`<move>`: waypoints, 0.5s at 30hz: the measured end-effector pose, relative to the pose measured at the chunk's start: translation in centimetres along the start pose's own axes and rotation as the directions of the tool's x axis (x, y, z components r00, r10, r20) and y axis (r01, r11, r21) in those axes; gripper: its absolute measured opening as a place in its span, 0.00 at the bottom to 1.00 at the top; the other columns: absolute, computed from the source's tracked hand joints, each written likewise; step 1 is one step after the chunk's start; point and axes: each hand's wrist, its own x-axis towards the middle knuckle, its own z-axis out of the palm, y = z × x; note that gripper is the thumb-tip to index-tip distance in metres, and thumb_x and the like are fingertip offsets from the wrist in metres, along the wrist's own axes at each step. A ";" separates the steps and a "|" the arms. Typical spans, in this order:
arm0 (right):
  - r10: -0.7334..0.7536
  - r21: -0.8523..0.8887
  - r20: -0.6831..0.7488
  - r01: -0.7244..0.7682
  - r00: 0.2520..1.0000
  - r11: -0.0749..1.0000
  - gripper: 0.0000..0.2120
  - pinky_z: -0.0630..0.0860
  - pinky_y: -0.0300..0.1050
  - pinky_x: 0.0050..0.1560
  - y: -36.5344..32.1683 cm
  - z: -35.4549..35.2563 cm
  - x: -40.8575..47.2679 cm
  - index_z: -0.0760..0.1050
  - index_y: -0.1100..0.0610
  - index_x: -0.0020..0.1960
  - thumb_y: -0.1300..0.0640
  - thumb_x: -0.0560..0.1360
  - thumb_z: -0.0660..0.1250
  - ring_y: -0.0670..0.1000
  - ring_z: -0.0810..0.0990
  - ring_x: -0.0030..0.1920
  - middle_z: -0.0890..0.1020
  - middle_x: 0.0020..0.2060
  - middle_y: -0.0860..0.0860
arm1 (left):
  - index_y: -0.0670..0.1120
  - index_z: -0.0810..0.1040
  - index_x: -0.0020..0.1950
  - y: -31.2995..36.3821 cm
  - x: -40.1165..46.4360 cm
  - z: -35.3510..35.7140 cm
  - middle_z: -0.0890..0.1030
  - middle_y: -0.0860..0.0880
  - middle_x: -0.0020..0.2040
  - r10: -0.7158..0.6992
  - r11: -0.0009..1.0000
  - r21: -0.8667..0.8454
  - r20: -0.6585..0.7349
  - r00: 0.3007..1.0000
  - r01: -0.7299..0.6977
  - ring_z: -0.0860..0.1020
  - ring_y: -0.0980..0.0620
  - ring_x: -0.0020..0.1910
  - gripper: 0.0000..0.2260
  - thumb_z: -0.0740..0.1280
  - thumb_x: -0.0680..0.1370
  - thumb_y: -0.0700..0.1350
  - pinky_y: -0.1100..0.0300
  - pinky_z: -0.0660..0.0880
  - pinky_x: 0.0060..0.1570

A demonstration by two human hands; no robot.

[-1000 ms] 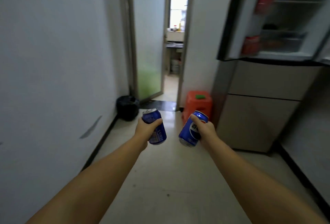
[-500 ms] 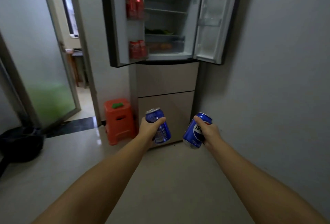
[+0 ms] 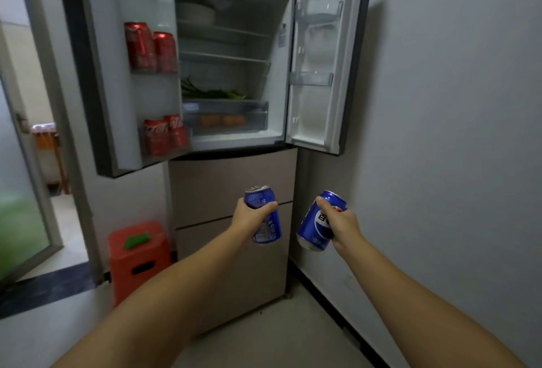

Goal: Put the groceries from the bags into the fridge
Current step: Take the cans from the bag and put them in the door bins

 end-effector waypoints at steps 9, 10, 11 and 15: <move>-0.177 0.060 -0.025 0.178 0.984 0.982 0.25 0.78 0.47 0.38 -9.2 3.1 16.5 0.71 0.62 0.62 0.56 0.69 0.75 0.54 0.81 0.44 0.81 0.47 0.56 | 0.47 0.66 0.66 8.6 16.3 7.3 0.75 0.47 0.59 0.120 0.990 -0.096 0.127 0.985 -0.108 0.77 0.46 0.54 0.27 0.74 0.71 0.47 0.50 0.77 0.46; -0.208 0.061 -0.023 0.209 0.978 0.976 0.25 0.78 0.47 0.37 -10.3 3.8 18.4 0.72 0.63 0.62 0.56 0.69 0.75 0.53 0.81 0.43 0.81 0.46 0.56 | 0.46 0.66 0.65 9.7 18.1 8.2 0.75 0.47 0.58 0.135 0.986 -0.112 0.137 0.981 -0.120 0.77 0.46 0.54 0.26 0.73 0.72 0.46 0.50 0.76 0.45; -0.239 0.063 -0.019 0.240 0.971 0.969 0.25 0.78 0.46 0.37 -11.3 4.6 20.2 0.72 0.63 0.62 0.56 0.70 0.75 0.53 0.81 0.42 0.81 0.45 0.56 | 0.47 0.66 0.64 10.9 19.8 9.0 0.75 0.46 0.57 0.155 0.983 -0.125 0.139 0.978 -0.138 0.77 0.46 0.53 0.25 0.73 0.72 0.46 0.51 0.76 0.45; -0.323 0.071 0.032 0.320 0.946 0.945 0.25 0.80 0.48 0.41 -15.2 7.3 27.6 0.72 0.62 0.62 0.55 0.69 0.75 0.55 0.82 0.47 0.82 0.51 0.58 | 0.47 0.67 0.64 15.6 27.4 11.6 0.76 0.45 0.58 0.242 0.958 -0.182 0.103 0.965 -0.221 0.78 0.45 0.52 0.26 0.74 0.71 0.46 0.50 0.78 0.45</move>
